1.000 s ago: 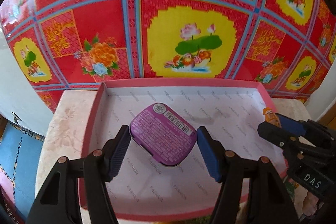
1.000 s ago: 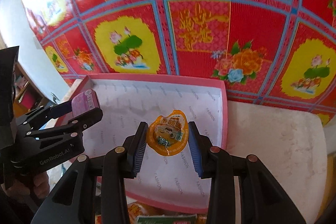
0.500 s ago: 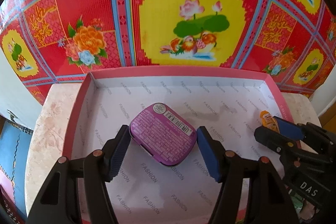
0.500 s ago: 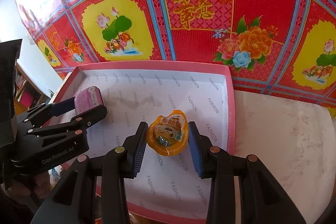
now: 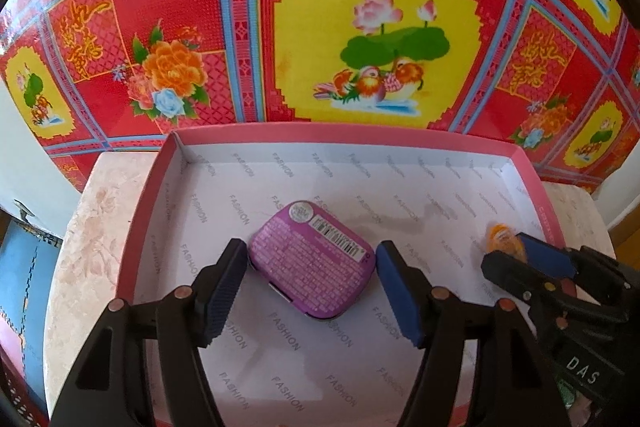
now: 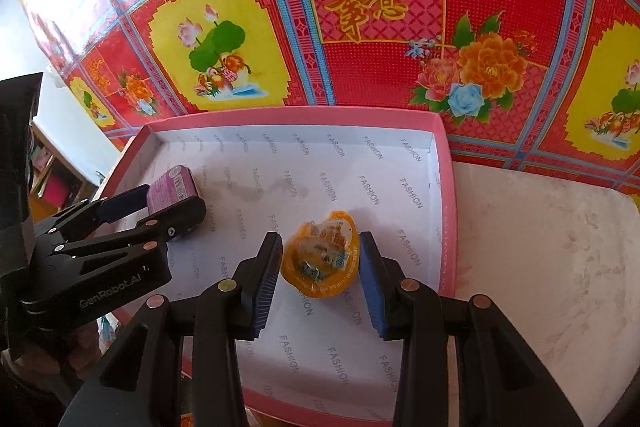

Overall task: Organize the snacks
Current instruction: 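Carry the purple tin and orange jelly cup into the pink tray with both tools, then open both tools to release the tin and jelly cup in the tray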

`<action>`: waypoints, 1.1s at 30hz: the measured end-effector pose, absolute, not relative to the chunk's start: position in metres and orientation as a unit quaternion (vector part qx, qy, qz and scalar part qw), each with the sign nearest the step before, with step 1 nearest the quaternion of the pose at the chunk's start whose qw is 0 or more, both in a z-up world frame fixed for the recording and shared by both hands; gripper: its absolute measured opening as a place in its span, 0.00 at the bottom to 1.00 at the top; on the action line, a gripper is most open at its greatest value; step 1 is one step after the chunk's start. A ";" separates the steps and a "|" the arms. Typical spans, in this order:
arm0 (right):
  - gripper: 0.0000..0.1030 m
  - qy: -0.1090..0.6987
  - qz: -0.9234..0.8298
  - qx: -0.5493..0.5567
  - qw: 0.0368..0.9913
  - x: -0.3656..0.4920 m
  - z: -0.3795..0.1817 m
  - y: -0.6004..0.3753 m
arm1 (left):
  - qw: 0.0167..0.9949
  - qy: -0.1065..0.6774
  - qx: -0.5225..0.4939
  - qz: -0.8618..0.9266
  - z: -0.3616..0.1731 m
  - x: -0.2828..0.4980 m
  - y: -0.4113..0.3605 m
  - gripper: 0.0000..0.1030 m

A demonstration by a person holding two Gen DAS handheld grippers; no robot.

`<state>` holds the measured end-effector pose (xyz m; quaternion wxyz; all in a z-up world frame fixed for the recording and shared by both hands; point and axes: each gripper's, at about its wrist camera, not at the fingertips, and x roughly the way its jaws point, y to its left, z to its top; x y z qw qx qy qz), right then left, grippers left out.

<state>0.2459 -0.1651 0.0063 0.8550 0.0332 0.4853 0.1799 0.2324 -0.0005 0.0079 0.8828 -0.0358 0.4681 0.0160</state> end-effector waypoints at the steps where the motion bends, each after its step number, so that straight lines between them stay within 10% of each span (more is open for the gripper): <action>1: 0.45 0.484 0.179 0.034 0.856 0.244 0.008 -0.169 | 0.883 0.467 -0.036 0.017 0.008 0.232 0.000 0.71; 33: 0.52 0.457 0.155 0.071 0.873 0.180 0.055 -0.204 | 0.893 0.445 -0.062 0.031 0.062 0.166 0.007 0.73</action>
